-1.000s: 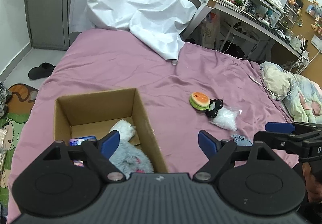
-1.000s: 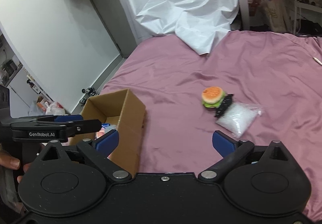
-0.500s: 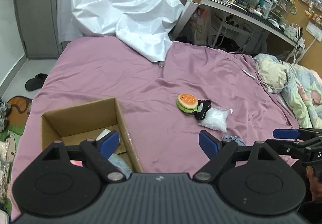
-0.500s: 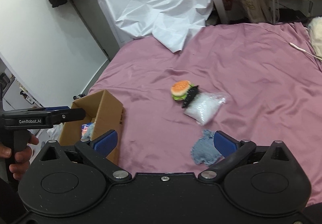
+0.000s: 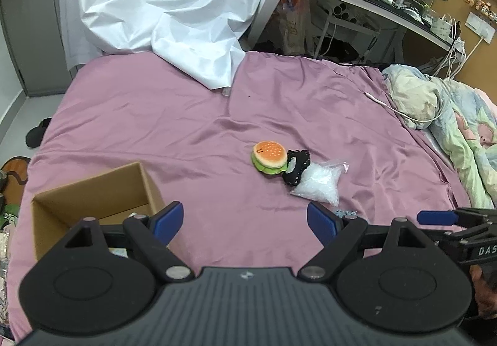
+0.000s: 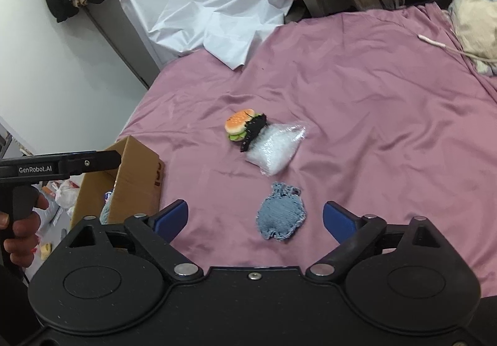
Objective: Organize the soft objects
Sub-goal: 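Reach the right tool to the blue denim cloth and grasp it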
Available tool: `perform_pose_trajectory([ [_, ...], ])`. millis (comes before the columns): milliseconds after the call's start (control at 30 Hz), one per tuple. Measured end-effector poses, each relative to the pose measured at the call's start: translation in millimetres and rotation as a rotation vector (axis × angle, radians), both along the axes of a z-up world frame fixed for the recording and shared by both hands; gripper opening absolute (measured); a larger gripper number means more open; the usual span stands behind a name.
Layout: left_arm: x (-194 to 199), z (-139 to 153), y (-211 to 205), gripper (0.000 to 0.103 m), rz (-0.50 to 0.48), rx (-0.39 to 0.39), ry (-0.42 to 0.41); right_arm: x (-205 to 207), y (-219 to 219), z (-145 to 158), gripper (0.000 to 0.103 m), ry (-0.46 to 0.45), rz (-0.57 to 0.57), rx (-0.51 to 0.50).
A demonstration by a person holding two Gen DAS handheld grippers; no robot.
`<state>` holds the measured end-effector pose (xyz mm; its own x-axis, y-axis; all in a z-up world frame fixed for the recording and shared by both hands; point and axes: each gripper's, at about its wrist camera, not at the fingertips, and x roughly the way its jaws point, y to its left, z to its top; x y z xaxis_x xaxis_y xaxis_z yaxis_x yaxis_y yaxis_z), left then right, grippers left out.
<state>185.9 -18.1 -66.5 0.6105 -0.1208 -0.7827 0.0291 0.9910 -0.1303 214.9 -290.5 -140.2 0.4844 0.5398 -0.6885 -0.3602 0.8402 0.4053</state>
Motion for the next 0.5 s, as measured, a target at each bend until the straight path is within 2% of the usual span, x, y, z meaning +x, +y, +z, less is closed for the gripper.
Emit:
perform_pose_trajectory([
  [500, 32.8, -18.0, -20.9, 0.085, -0.057, -0.035, 0.015, 14.9, -4.6, -26.6, 0.089, 0.047, -0.041, 0.01],
])
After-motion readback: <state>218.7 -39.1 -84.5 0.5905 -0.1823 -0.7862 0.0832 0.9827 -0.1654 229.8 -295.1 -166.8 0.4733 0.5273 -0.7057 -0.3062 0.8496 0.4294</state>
